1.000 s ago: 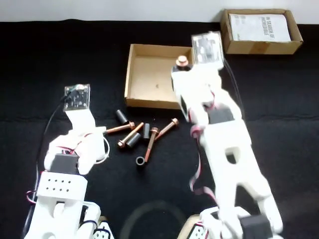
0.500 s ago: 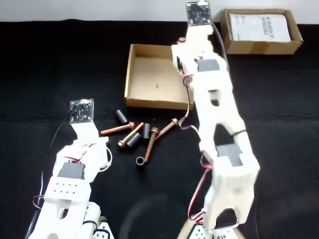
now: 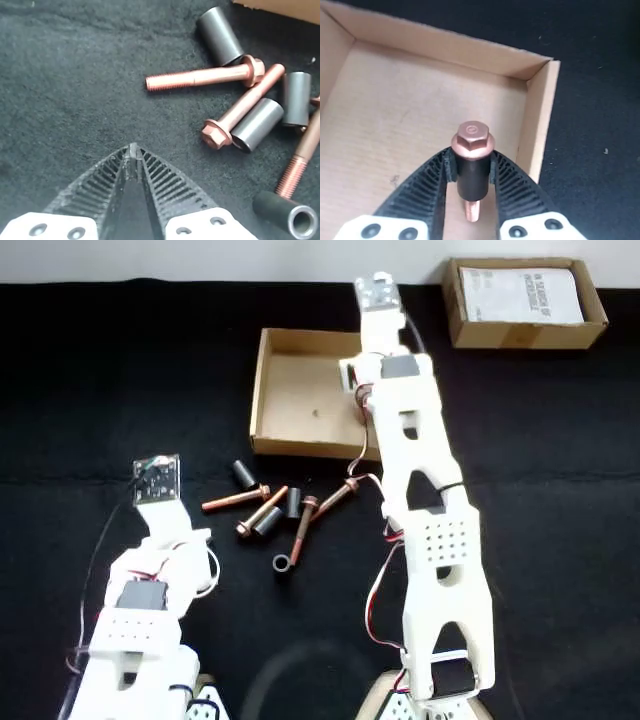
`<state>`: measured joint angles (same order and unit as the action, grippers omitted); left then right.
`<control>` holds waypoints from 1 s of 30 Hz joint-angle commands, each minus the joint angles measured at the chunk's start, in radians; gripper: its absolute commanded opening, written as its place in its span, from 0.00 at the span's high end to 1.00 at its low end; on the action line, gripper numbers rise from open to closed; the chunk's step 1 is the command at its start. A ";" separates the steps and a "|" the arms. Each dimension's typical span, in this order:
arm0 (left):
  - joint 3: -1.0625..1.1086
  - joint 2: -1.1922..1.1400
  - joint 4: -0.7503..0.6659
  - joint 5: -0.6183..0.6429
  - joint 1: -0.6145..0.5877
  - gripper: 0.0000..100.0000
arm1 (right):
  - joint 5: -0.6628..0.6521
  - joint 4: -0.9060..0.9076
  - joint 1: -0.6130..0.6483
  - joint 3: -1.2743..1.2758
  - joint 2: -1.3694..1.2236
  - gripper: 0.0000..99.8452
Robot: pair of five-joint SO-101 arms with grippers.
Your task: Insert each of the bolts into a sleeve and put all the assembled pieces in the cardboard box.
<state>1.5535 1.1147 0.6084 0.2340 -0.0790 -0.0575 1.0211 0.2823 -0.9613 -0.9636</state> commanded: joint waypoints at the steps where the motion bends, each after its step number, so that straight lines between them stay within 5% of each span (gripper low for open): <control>1: 0.033 0.096 -0.015 0.000 -0.007 0.99 | -0.061 0.051 -0.005 -0.097 0.002 0.98; 6: 0.048 0.130 -0.011 0.000 -0.007 0.99 | -0.078 0.197 0.008 -0.148 0.004 0.83; 20: 0.051 0.130 -0.014 0.000 -0.007 0.99 | -0.064 0.750 0.081 -0.651 0.004 0.82; 25: 0.051 0.130 -0.011 0.000 -0.007 0.99 | 0.055 0.746 0.107 -0.789 0.064 0.86; 30: 0.051 0.131 -0.011 0.000 -0.007 0.99 | 0.055 0.746 0.177 -0.634 0.275 0.87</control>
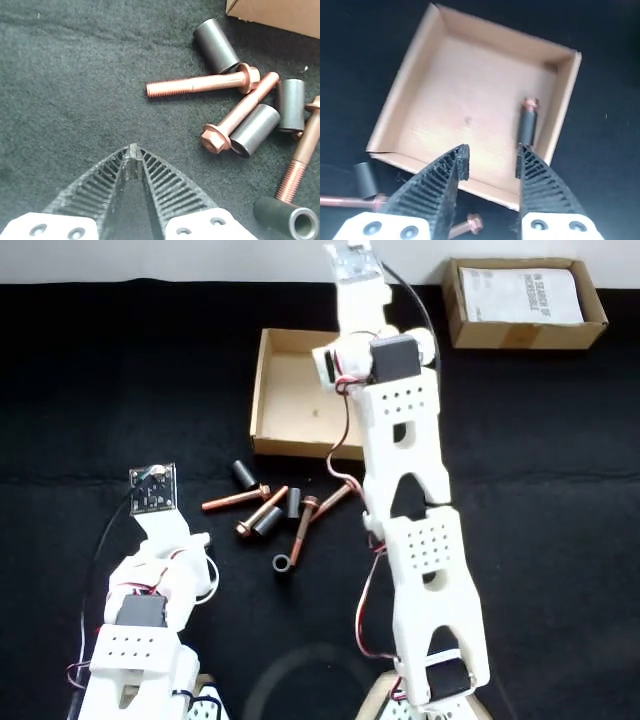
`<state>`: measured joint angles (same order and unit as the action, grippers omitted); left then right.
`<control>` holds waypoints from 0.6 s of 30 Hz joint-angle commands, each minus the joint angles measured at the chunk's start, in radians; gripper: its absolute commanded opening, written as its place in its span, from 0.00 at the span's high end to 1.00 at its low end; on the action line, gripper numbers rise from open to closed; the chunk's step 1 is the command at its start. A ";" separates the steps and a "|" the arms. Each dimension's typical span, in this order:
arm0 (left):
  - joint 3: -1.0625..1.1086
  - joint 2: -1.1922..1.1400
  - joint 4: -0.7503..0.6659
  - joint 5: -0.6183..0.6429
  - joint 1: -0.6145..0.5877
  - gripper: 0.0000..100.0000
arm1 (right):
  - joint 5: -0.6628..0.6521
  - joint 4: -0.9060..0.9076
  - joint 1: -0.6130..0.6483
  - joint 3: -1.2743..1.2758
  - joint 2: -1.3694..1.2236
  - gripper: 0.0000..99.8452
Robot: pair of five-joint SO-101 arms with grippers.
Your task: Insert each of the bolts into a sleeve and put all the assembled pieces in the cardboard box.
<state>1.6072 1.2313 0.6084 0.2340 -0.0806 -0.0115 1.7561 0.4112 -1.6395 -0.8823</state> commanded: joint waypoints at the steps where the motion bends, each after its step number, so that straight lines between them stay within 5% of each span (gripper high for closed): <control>1: -0.002 0.015 -0.011 0.000 -0.005 0.99 | 0.009 0.012 0.067 0.099 0.249 0.87; 18: -0.002 0.015 -0.009 0.000 -0.005 0.99 | 0.009 0.005 0.414 1.369 1.225 0.87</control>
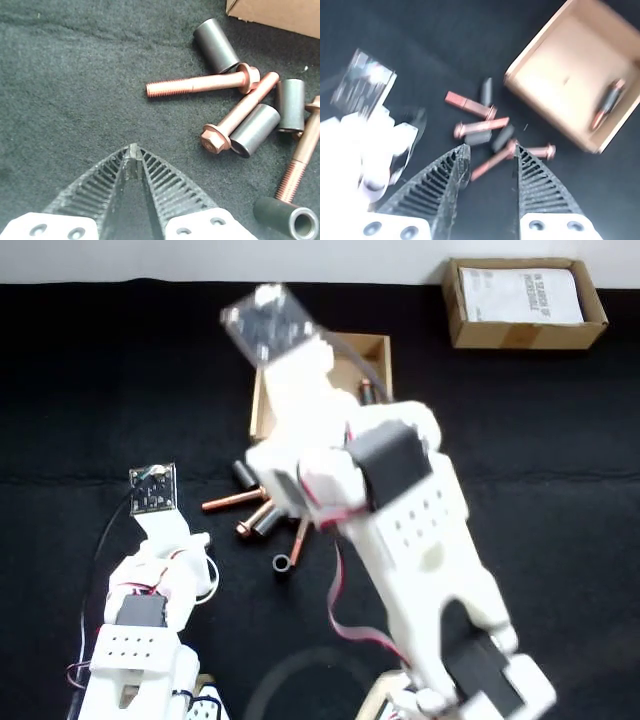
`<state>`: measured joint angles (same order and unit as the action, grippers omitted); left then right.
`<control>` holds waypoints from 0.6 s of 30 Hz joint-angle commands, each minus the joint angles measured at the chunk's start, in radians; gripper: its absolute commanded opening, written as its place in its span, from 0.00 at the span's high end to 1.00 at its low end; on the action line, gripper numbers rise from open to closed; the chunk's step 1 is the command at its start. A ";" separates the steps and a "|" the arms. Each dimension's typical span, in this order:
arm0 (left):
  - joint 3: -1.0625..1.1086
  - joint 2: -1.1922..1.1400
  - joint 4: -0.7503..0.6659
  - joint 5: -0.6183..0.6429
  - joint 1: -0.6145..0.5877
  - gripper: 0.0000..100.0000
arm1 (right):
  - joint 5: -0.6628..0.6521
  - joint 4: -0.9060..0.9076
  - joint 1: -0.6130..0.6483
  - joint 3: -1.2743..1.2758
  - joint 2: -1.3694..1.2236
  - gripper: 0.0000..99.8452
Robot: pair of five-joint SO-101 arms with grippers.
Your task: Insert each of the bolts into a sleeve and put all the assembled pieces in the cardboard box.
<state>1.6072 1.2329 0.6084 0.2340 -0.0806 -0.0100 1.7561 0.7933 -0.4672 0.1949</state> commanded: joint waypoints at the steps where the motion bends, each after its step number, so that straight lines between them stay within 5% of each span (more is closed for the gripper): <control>1: -0.002 0.013 -0.009 0.000 -0.005 0.99 | 0.005 0.005 0.038 0.274 0.185 0.87; 8: -0.002 0.013 -0.009 0.000 -0.005 0.99 | 0.002 -0.044 0.051 0.768 0.341 0.87; 18: 0.008 0.021 -0.009 0.000 -0.007 0.99 | 0.000 -0.426 0.053 1.207 0.401 0.87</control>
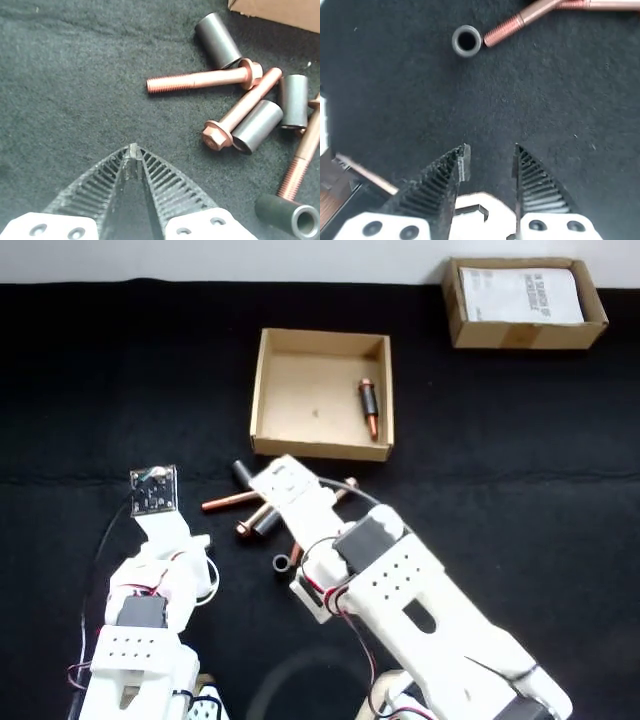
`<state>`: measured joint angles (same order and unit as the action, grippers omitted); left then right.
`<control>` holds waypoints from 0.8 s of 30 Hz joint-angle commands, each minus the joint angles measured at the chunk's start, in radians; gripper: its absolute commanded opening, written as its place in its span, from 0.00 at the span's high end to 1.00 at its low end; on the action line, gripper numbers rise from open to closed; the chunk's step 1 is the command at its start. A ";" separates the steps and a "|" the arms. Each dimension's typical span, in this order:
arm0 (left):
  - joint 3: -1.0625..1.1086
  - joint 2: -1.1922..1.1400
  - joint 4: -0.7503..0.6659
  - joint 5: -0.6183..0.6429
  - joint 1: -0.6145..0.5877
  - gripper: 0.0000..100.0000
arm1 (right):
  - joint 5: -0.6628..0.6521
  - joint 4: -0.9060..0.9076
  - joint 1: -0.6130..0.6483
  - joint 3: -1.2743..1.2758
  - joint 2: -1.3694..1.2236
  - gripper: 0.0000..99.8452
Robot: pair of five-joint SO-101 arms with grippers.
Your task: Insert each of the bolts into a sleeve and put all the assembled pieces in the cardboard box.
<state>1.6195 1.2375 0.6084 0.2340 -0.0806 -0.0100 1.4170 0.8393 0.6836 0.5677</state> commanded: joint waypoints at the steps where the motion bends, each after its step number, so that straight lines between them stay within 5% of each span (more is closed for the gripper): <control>1: -0.004 0.016 -0.009 0.000 -0.007 0.99 | 0.000 -0.113 0.007 0.061 0.019 0.87; 10: -0.004 0.018 -0.009 0.000 -0.030 0.99 | -0.068 -0.208 0.002 0.027 -0.188 0.87; 24: -0.004 0.018 -0.011 0.000 -0.047 0.99 | -0.071 -0.182 -0.027 -0.397 -0.622 0.88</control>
<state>1.6195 1.2436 0.6084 0.2340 -0.1143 -0.0729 1.2190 0.8347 0.3920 -0.0061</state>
